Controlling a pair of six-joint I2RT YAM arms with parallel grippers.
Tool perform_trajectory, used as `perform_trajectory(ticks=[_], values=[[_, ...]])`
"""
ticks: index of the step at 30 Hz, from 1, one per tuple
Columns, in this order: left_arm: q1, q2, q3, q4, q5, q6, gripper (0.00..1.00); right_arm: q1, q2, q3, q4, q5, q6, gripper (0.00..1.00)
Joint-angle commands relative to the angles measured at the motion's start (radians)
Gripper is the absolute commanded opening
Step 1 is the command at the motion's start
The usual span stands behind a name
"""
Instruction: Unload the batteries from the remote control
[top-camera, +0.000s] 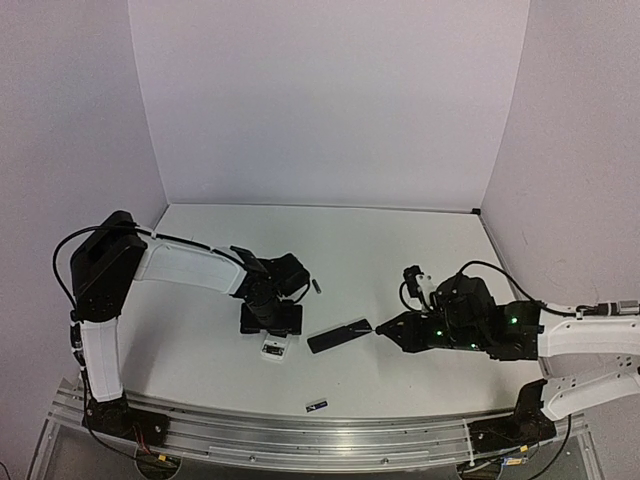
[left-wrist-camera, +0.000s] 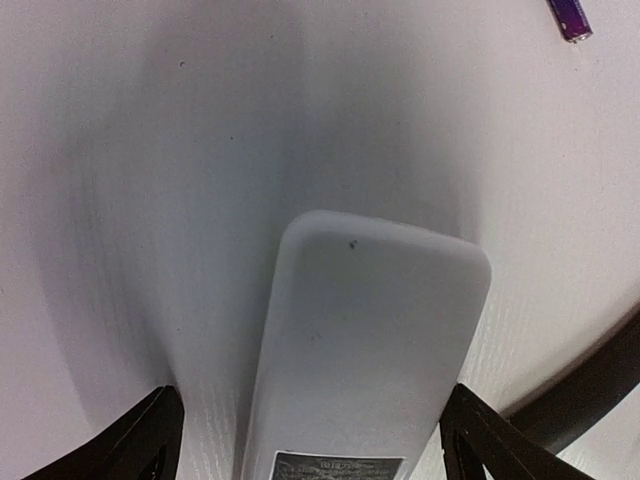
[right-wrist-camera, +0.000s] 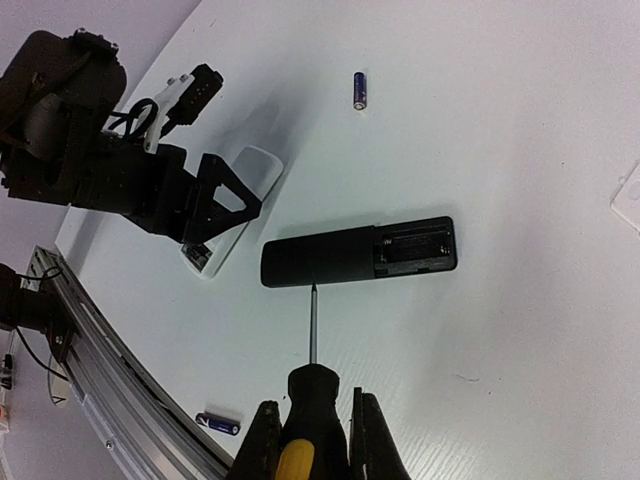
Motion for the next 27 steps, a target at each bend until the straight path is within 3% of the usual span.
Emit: perform_trajectory(ticks=[1, 18, 27], values=[[-0.018, 0.086, 0.042, -0.095, -0.032, 0.039, 0.84, 0.003, -0.022, -0.003, -0.002, 0.03, -0.013, 0.0], [-0.027, 0.186, 0.14, -0.084, -0.068, 0.013, 0.38, 0.003, -0.037, 0.008, -0.011, 0.049, -0.031, 0.0], [0.075, 0.141, 0.284, 0.008, -0.063, 0.047, 0.18, 0.002, -0.069, 0.017, -0.046, 0.06, -0.03, 0.0]])
